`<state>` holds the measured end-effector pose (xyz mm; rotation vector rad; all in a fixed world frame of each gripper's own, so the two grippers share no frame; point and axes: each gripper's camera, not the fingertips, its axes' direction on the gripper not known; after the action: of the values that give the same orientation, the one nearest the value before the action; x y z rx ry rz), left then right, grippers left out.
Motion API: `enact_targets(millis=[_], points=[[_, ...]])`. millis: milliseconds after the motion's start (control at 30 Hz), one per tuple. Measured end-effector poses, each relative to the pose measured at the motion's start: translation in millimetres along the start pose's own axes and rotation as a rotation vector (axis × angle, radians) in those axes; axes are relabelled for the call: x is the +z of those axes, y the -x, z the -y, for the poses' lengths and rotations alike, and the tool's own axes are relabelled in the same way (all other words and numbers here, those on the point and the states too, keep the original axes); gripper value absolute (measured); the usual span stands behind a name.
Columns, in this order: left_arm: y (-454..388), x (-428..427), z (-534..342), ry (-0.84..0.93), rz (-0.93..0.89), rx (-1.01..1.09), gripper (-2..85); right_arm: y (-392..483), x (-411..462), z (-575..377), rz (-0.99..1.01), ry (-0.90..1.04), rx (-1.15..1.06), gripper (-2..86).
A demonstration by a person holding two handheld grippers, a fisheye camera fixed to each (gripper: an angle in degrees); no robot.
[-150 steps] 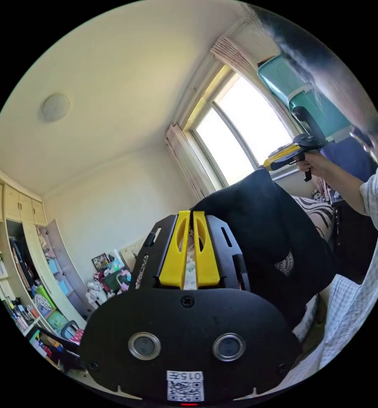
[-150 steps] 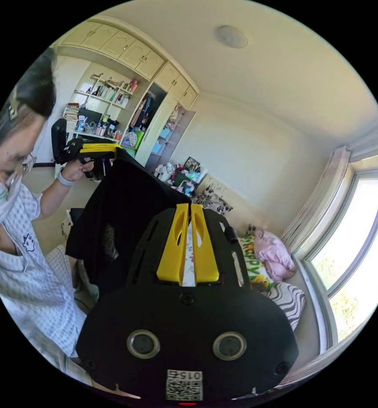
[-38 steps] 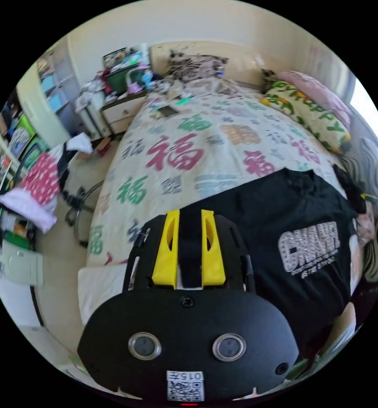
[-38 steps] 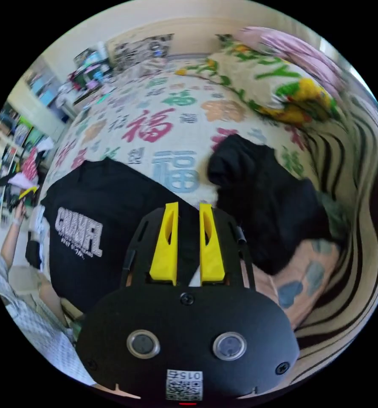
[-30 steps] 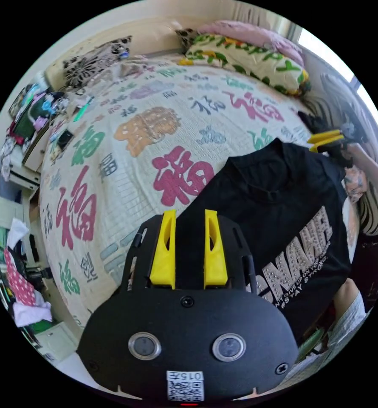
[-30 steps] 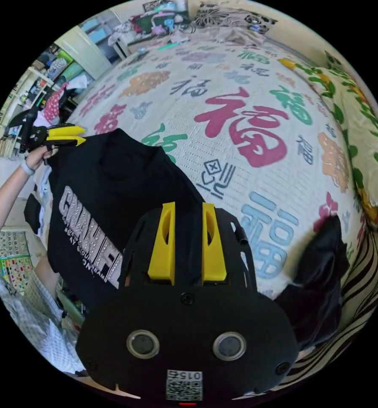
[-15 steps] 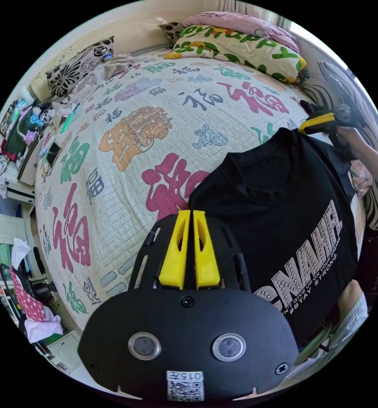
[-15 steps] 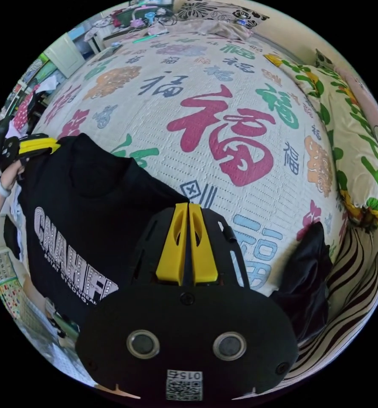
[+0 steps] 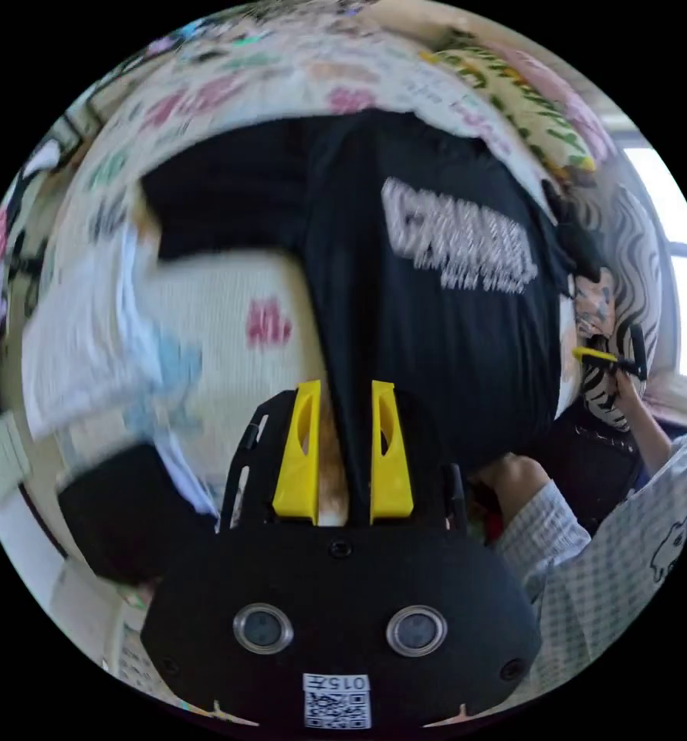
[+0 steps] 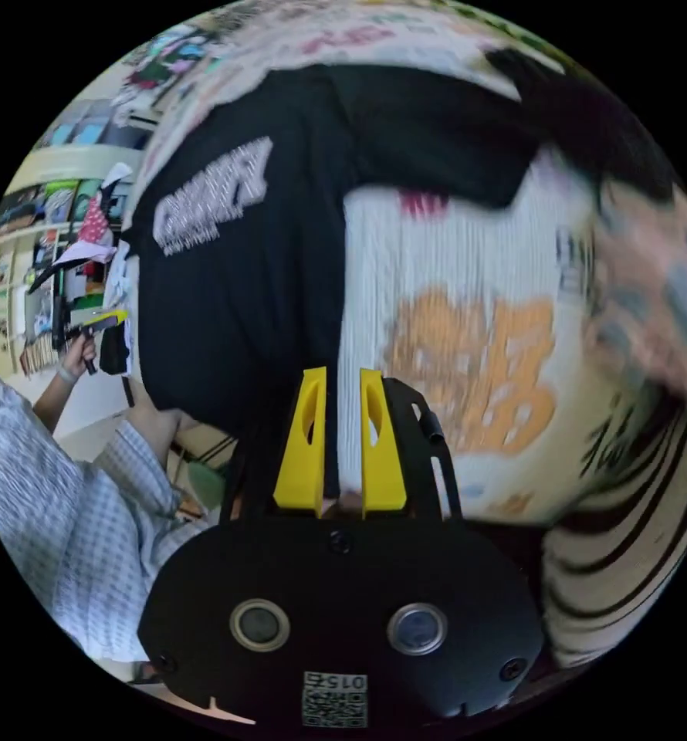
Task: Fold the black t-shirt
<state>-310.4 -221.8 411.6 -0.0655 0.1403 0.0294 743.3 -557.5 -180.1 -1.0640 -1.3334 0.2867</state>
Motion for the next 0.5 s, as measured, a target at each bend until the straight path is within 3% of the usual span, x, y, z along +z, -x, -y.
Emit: enact_targets(millis=[133,233,500], points=[[10.9,73.8,-77.7,0.156,-0.011,-0.125,10.9,-22.4,60.4,-53.5,0.07,0.176,0.18,8.0],[6.5,94.3,-77.7,0.13,0.037,-0.153,10.4,-27.7,77.9,-54.2,0.077,0.17,0.247,6.2],[12.4,106.7,-87.7,0.116,0.008,-0.076,1.6,-40.3,92.4,-44.9,0.01,0.252,0.186,-0.7]])
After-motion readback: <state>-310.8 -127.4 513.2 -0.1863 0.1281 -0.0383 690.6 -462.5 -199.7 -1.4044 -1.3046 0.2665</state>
